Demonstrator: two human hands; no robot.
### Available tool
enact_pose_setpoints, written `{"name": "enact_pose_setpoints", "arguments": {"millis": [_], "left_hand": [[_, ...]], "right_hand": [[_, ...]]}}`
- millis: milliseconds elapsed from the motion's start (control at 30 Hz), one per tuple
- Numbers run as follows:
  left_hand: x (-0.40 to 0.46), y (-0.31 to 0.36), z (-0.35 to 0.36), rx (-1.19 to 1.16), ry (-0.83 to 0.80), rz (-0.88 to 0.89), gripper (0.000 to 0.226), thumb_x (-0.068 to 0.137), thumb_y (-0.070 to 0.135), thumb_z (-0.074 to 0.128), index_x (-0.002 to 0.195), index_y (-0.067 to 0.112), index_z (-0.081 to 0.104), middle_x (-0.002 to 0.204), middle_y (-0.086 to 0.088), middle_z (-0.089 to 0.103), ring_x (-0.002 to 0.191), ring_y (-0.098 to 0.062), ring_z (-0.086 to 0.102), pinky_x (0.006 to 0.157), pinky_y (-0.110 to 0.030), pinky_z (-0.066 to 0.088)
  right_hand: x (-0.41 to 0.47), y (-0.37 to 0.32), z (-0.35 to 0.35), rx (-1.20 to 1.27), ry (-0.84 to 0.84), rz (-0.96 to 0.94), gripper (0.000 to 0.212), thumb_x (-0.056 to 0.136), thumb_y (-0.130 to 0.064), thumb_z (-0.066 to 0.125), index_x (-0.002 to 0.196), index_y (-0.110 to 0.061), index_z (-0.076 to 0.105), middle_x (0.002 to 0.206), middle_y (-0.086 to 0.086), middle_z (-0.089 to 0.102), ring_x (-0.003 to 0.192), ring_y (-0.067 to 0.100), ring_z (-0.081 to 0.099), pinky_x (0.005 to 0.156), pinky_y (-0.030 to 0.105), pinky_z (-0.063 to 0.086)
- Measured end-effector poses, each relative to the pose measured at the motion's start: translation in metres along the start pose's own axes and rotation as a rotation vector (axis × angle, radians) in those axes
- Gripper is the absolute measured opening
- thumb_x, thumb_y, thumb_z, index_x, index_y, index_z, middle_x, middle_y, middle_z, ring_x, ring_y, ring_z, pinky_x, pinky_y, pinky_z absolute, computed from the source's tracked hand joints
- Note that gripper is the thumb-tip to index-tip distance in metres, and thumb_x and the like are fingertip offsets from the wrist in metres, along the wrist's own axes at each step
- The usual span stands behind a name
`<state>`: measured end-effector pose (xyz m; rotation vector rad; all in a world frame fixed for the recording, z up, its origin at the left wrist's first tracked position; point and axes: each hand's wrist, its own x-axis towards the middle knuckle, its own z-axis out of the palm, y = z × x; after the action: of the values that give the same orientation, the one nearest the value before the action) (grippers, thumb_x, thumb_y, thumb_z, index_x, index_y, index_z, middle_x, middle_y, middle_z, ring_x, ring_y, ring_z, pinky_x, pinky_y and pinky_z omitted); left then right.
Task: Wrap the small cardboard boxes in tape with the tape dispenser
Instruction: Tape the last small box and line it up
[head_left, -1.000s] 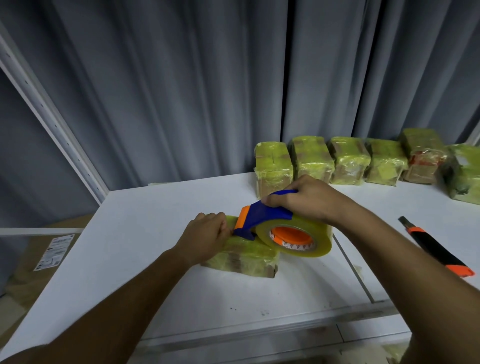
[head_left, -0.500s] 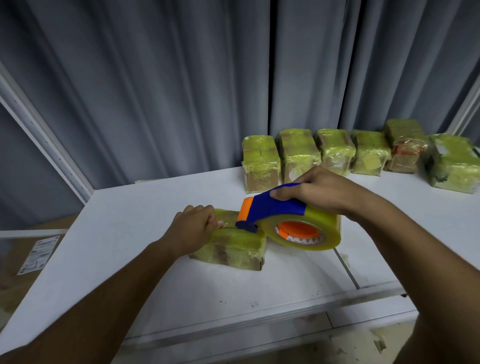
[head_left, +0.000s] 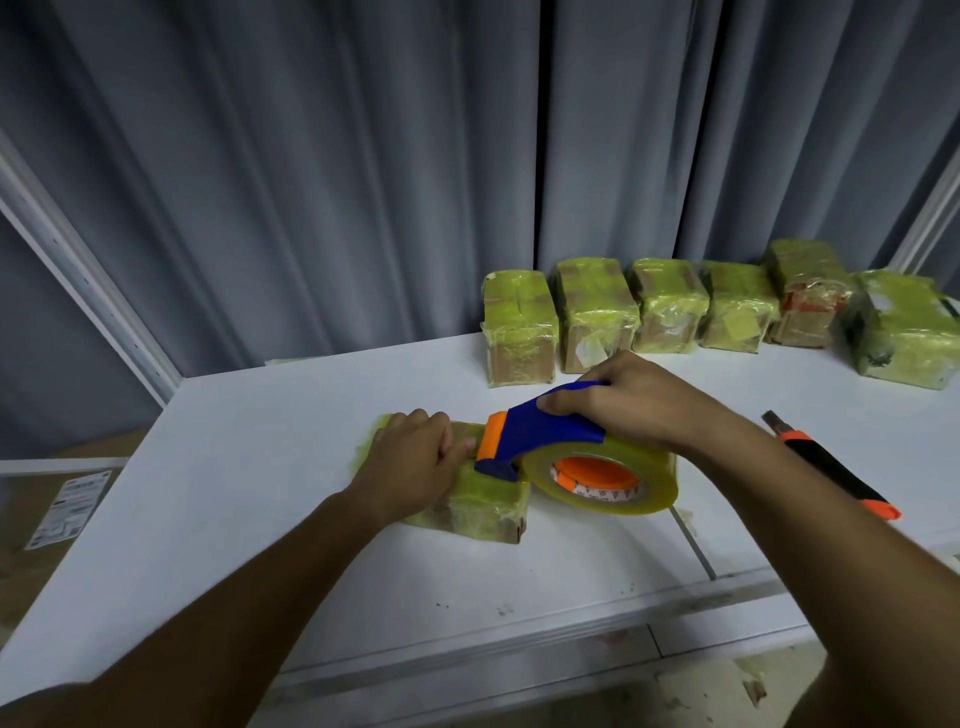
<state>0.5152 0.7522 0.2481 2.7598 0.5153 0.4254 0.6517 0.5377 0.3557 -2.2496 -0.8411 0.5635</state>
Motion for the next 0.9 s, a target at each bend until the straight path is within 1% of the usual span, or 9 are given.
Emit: {"name": "enact_pose_setpoints", "arguments": {"millis": [133, 300, 400, 500, 600, 633, 700, 800, 900], "left_hand": [[0.003, -0.003, 0.004, -0.072, -0.012, -0.07, 0.04, 0.091, 0.049, 0.056, 0.065, 0.025, 0.04, 0.071, 0.007, 0.049, 0.076, -0.017, 0.045, 0.065, -0.032, 0.034], [0.005, -0.006, 0.004, -0.114, -0.036, -0.071, 0.041, 0.09, 0.048, 0.059, 0.064, 0.023, 0.04, 0.068, 0.005, 0.049, 0.071, -0.017, 0.045, 0.061, -0.032, 0.034], [0.006, -0.006, 0.003, -0.095, -0.043, -0.075, 0.041, 0.091, 0.049, 0.057, 0.065, 0.023, 0.04, 0.068, 0.004, 0.05, 0.072, -0.017, 0.046, 0.061, -0.031, 0.033], [0.006, -0.002, 0.002, -0.047, -0.053, -0.071, 0.041, 0.092, 0.05, 0.054, 0.065, 0.025, 0.037, 0.07, 0.004, 0.049, 0.075, -0.02, 0.046, 0.064, -0.033, 0.032], [0.006, 0.003, 0.001, 0.01, -0.068, -0.063, 0.039, 0.095, 0.045, 0.052, 0.067, 0.028, 0.032, 0.074, 0.004, 0.046, 0.081, -0.024, 0.046, 0.076, -0.038, 0.039], [0.006, 0.006, 0.0, 0.024, -0.07, -0.039, 0.038, 0.096, 0.041, 0.052, 0.068, 0.028, 0.03, 0.075, 0.004, 0.045, 0.08, -0.025, 0.045, 0.078, -0.039, 0.039], [0.007, 0.014, -0.001, -0.03, -0.067, 0.036, 0.031, 0.096, 0.028, 0.054, 0.074, 0.027, 0.033, 0.075, 0.004, 0.044, 0.075, -0.021, 0.044, 0.071, -0.038, 0.039], [0.007, 0.026, -0.003, -0.242, -0.043, 0.027, 0.017, 0.096, 0.013, 0.056, 0.097, 0.02, 0.041, 0.07, 0.002, 0.048, 0.063, -0.013, 0.045, 0.059, -0.031, 0.038], [0.008, 0.03, 0.004, -0.296, -0.066, -0.077, 0.019, 0.096, 0.029, 0.058, 0.101, 0.02, 0.041, 0.064, 0.002, 0.049, 0.059, -0.011, 0.045, 0.058, -0.031, 0.039]], "right_hand": [[-0.003, 0.004, -0.002, 0.027, -0.013, 0.025, 0.041, 0.085, -0.056, 0.071, 0.085, -0.016, 0.078, 0.084, 0.003, 0.076, 0.082, 0.02, 0.071, 0.069, 0.031, 0.052], [-0.011, 0.01, -0.007, 0.077, -0.058, 0.065, 0.046, 0.082, -0.059, 0.073, 0.082, -0.014, 0.08, 0.08, 0.002, 0.077, 0.077, 0.019, 0.072, 0.069, 0.029, 0.051], [-0.018, 0.014, -0.021, 0.078, -0.051, 0.095, 0.051, 0.081, -0.059, 0.074, 0.089, -0.009, 0.08, 0.085, 0.006, 0.077, 0.079, 0.022, 0.073, 0.074, 0.033, 0.054], [-0.028, 0.025, -0.041, 0.085, -0.012, 0.121, 0.046, 0.082, -0.058, 0.074, 0.09, -0.014, 0.08, 0.082, 0.002, 0.078, 0.08, 0.023, 0.075, 0.079, 0.036, 0.058], [-0.034, 0.033, -0.04, 0.073, -0.035, 0.122, 0.043, 0.083, -0.056, 0.073, 0.091, -0.014, 0.08, 0.083, 0.002, 0.078, 0.081, 0.023, 0.075, 0.082, 0.037, 0.058], [-0.034, 0.034, -0.036, 0.06, -0.042, 0.115, 0.042, 0.083, -0.055, 0.073, 0.091, -0.015, 0.08, 0.083, 0.003, 0.078, 0.083, 0.022, 0.075, 0.084, 0.038, 0.058], [-0.033, 0.037, -0.029, 0.043, -0.047, 0.097, 0.04, 0.085, -0.054, 0.073, 0.092, -0.016, 0.08, 0.085, 0.002, 0.078, 0.084, 0.02, 0.074, 0.087, 0.04, 0.058], [-0.033, 0.038, -0.029, 0.046, -0.041, 0.086, 0.039, 0.086, -0.053, 0.072, 0.094, -0.017, 0.08, 0.086, 0.001, 0.078, 0.084, 0.018, 0.073, 0.086, 0.038, 0.058], [-0.034, 0.04, -0.029, 0.039, -0.045, 0.086, 0.042, 0.086, -0.054, 0.071, 0.094, -0.015, 0.079, 0.087, 0.003, 0.078, 0.086, 0.02, 0.073, 0.087, 0.04, 0.058]]}}
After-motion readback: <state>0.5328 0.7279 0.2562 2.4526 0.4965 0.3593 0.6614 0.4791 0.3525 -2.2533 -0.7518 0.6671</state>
